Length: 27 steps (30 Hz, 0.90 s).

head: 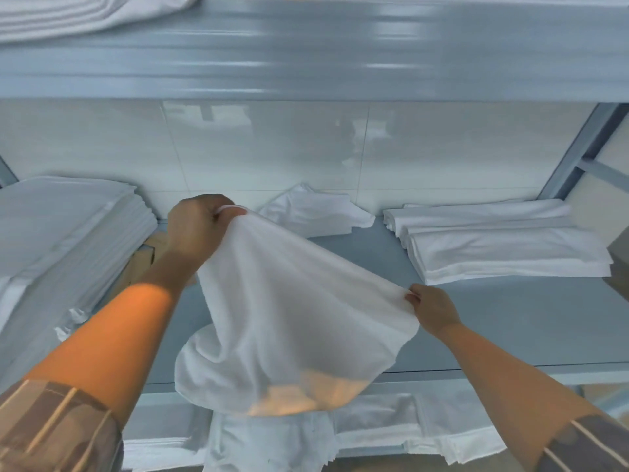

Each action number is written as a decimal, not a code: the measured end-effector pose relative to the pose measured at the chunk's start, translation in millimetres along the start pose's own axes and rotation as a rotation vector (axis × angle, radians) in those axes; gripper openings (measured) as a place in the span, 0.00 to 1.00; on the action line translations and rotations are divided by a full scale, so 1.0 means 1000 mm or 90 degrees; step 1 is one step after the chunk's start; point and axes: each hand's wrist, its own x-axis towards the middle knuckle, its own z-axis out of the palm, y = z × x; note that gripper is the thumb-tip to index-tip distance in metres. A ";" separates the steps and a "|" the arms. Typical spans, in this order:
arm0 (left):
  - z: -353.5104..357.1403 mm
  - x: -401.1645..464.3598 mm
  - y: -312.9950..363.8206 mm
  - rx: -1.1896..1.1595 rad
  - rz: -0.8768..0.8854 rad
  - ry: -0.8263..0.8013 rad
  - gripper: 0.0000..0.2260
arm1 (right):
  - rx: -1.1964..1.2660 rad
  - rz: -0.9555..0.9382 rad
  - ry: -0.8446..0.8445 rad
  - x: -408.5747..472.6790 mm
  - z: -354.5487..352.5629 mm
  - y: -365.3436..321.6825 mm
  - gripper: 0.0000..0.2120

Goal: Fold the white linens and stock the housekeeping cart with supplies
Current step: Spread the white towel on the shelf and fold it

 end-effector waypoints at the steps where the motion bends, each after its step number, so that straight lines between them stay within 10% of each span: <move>1: -0.002 -0.002 -0.006 -0.001 -0.024 0.008 0.07 | 0.000 0.011 0.035 0.000 -0.002 0.003 0.10; 9: 0.012 -0.022 0.008 -0.046 -0.085 -0.063 0.08 | 0.247 -0.004 0.231 -0.006 -0.045 -0.040 0.06; 19: 0.067 -0.052 0.112 -0.141 0.079 -0.251 0.05 | 0.250 -0.259 -0.036 -0.032 -0.053 -0.155 0.15; 21: 0.067 -0.054 0.115 -0.154 0.067 -0.261 0.04 | 0.278 -0.245 -0.033 -0.031 -0.051 -0.152 0.02; 27: 0.059 -0.053 0.096 -0.043 0.108 -0.271 0.12 | 0.200 -0.178 0.045 -0.020 -0.061 -0.123 0.08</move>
